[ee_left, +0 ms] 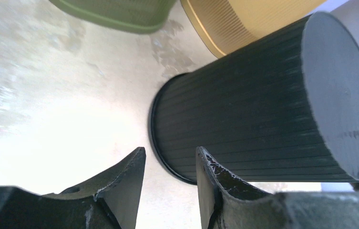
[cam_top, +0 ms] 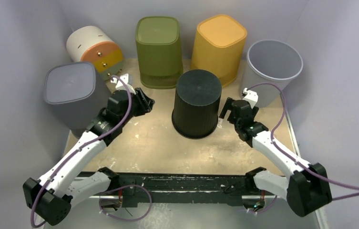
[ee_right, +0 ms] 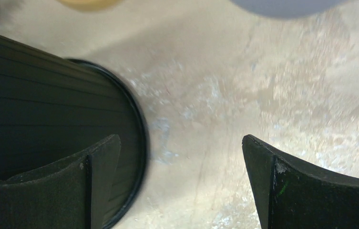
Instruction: Turn the large container upside down
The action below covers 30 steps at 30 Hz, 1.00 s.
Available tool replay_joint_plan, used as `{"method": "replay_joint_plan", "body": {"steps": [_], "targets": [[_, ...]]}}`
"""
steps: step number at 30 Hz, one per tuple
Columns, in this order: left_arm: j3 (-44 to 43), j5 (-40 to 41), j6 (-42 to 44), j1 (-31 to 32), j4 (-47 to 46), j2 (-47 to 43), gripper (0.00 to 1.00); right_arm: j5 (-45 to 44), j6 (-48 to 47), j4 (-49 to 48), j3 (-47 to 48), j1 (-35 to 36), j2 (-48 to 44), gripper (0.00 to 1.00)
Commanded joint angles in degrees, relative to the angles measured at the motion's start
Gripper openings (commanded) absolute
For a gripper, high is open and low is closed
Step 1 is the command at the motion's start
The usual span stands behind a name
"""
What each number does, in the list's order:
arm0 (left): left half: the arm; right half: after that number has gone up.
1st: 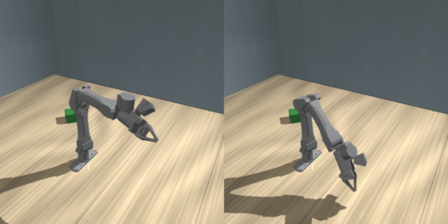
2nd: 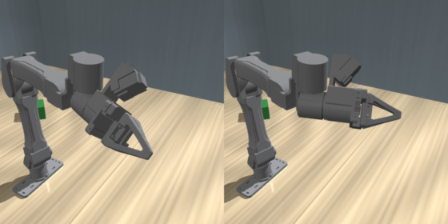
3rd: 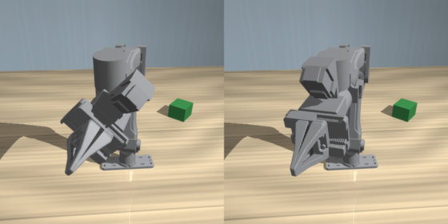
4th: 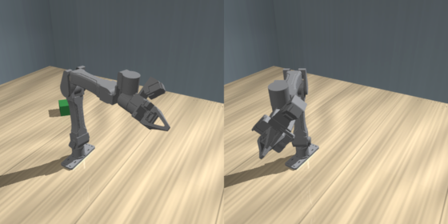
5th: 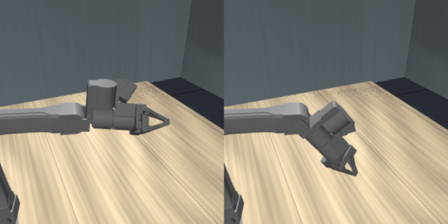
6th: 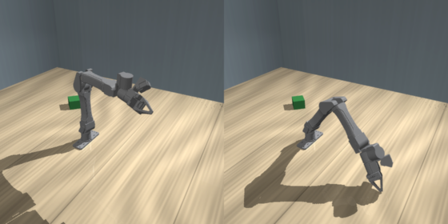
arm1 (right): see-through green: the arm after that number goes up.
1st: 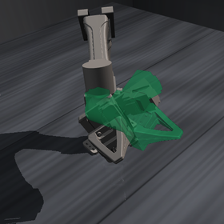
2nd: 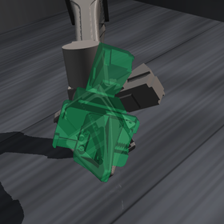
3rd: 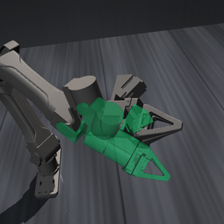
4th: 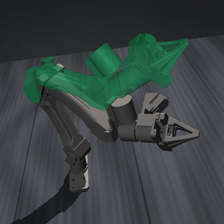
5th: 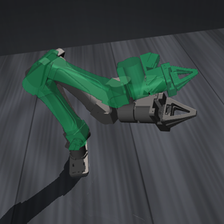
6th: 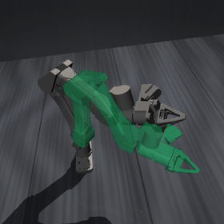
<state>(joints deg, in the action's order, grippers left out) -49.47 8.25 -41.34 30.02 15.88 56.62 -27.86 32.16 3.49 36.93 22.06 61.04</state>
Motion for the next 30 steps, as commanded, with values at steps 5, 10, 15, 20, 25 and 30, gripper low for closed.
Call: {"method": "replay_joint_plan", "body": {"steps": [5, 10, 15, 20, 25, 30], "targets": [[-19.70, 5.84, 10.22, -0.23, 19.87, -0.81, 0.42, 1.11, 5.12, -7.61, 0.02, -0.27, 10.91, 1.00], [-23.68, 4.96, 11.16, -0.23, 20.49, -2.13, 0.43, 9.44, 6.33, -14.93, 4.40, 1.72, 20.58, 1.00], [-23.72, 4.32, 11.26, -0.23, 19.95, -4.18, 0.44, 11.65, 9.32, -16.93, 15.57, 8.52, 32.37, 1.00], [-23.25, 2.74, 11.28, -0.23, 18.54, -6.79, 0.44, 17.23, 13.63, -19.10, 28.18, 12.90, 45.19, 1.00], [-22.32, 2.58, 11.28, -0.22, 18.09, -9.24, 0.45, 19.06, 15.52, -19.78, 40.84, 16.44, 55.98, 1.00], [-21.47, 2.80, 11.40, -0.23, 18.76, -10.86, 0.45, 16.04, 14.72, -15.63, 49.77, 19.58, 59.91, 1.00]]}}
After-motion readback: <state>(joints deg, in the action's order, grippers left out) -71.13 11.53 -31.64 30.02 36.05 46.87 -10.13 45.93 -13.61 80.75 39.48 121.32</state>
